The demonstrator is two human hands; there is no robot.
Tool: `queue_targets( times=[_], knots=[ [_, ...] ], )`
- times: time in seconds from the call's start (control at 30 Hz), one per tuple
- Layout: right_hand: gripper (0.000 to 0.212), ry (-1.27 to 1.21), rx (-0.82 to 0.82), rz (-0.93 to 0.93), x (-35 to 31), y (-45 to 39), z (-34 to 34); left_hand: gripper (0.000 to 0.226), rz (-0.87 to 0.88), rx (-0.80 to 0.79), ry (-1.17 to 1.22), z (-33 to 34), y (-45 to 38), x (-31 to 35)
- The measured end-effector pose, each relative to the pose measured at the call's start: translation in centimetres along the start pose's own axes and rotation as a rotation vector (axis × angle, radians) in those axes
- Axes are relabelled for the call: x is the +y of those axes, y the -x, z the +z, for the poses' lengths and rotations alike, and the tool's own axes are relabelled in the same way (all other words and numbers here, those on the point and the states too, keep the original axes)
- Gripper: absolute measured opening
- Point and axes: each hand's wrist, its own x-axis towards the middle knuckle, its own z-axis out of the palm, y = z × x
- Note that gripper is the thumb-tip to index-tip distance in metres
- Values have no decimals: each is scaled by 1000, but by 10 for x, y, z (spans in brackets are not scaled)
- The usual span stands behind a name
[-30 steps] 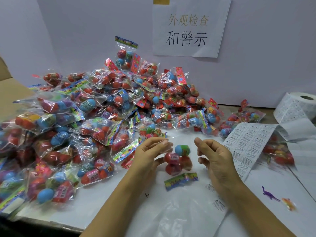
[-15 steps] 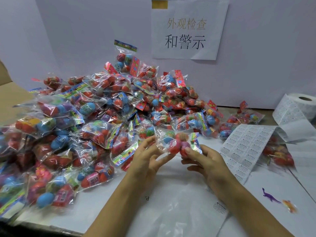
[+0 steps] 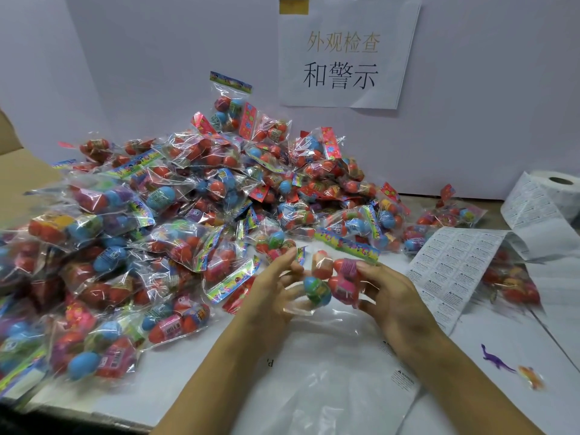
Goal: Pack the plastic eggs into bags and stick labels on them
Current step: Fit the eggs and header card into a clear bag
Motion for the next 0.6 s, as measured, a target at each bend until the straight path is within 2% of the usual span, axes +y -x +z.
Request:
queue_targets(
  times=[0.17,0.23,0.37,0.53,0.6],
  knots=[
    [23,110,-34,-49,0,5,3,34,38,-38,-229,0,-2,-7],
    [21,163,-45,-62,0,6,4,36,54,-29,-254,-2,-3,-8],
    [36,238,-59,-60,-1,10,7,36,104,-38,-284,-5,-3,-9],
    [17,239,-65,-66,-1,11,6,32,97,-32,-298,-2,-1,-8],
    [19,208,-59,-71,-1,12,6,26,102,-33,-306,-2,-1,-8]
  ],
)
